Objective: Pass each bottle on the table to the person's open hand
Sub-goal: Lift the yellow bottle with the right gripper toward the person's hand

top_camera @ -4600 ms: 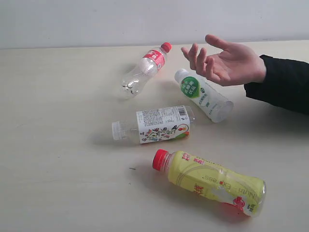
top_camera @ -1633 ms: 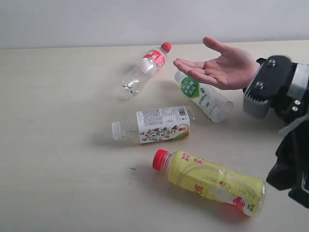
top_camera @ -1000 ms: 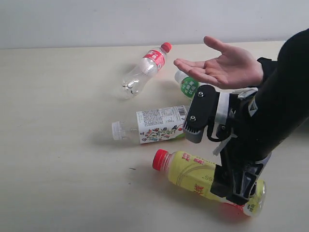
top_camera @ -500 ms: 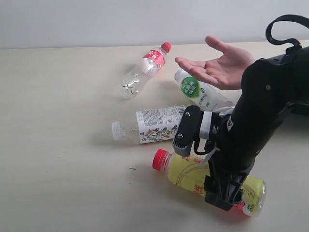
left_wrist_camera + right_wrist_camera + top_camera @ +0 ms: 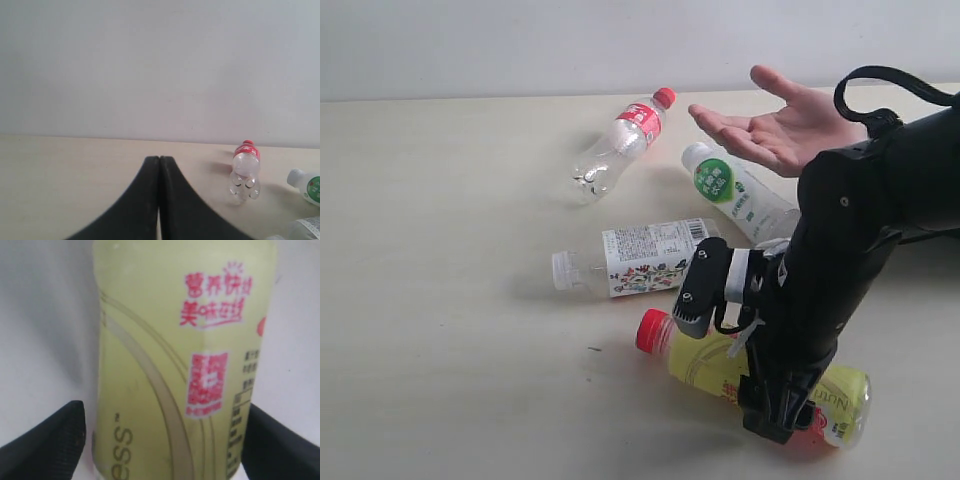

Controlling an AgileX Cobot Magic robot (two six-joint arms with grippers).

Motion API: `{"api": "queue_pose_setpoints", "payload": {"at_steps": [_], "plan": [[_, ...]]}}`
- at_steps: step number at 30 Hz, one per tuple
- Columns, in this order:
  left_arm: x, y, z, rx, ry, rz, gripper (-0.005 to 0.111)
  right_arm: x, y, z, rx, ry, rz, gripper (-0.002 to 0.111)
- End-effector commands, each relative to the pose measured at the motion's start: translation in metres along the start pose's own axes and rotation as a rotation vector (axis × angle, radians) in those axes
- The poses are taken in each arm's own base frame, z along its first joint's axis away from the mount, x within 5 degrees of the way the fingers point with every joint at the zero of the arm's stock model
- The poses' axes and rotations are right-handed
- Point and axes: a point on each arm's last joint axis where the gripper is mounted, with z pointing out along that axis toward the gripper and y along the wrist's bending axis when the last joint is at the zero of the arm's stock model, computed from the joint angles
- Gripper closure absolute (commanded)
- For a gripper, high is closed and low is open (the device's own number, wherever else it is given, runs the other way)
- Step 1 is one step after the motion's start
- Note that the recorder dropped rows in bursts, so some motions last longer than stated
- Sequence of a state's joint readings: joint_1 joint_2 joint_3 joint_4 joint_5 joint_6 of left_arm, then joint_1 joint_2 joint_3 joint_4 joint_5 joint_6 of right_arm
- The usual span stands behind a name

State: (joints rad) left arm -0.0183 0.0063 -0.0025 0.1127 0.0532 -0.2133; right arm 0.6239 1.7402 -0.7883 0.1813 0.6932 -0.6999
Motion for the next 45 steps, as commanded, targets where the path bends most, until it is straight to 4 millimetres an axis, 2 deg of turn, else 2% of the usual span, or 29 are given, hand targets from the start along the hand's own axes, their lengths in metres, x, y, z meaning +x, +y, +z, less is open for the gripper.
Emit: {"api": "queue_pose_setpoints", "payload": {"at_steps": [1,4,7,10,16,21,24,27,29,33,41,45], "plan": [[0.0,0.0,0.0,-0.001,-0.007,0.005,0.107,0.0,0.001,0.003,-0.002,0.001,-0.007,0.031],[0.0,0.0,0.0,-0.001,-0.007,0.005,0.107,0.0,0.001,0.003,-0.002,0.001,-0.007,0.034],[0.0,0.0,0.0,-0.001,-0.007,0.005,0.107,0.0,0.002,0.003,-0.009,0.009,-0.002,0.045],[0.0,0.0,0.0,-0.001,-0.007,0.005,0.107,0.003,0.004,0.003,-0.031,0.037,0.039,0.063],[0.0,0.0,0.0,-0.001,-0.007,0.005,0.107,0.008,0.011,0.0,-0.109,0.098,0.08,0.108],[0.0,0.0,0.0,-0.001,-0.007,0.005,0.107,0.01,0.026,-0.02,-0.211,0.076,0.14,0.108],[0.0,0.0,0.0,-0.001,-0.007,0.005,0.107,0.011,0.039,-0.047,-0.265,0.0,0.2,0.108],[0.0,0.0,0.0,-0.001,-0.007,0.005,0.107,0.018,0.046,-0.076,-0.206,-0.08,0.29,0.108],[0.0,0.0,0.0,-0.001,-0.007,0.005,0.107,0.026,0.046,-0.091,-0.123,-0.11,0.266,0.108],[0.0,0.0,0.0,-0.001,-0.007,0.005,0.107,0.034,0.028,-0.121,0.042,-0.173,0.391,0.108],[0.0,0.0,0.0,-0.001,-0.007,0.005,0.107,0.031,-0.011,-0.199,0.144,-0.367,0.583,0.108],[0.0,0.0,0.0,-0.001,-0.007,0.005,0.107,0.035,-0.033,-0.222,0.173,-0.437,0.768,0.108]]}}
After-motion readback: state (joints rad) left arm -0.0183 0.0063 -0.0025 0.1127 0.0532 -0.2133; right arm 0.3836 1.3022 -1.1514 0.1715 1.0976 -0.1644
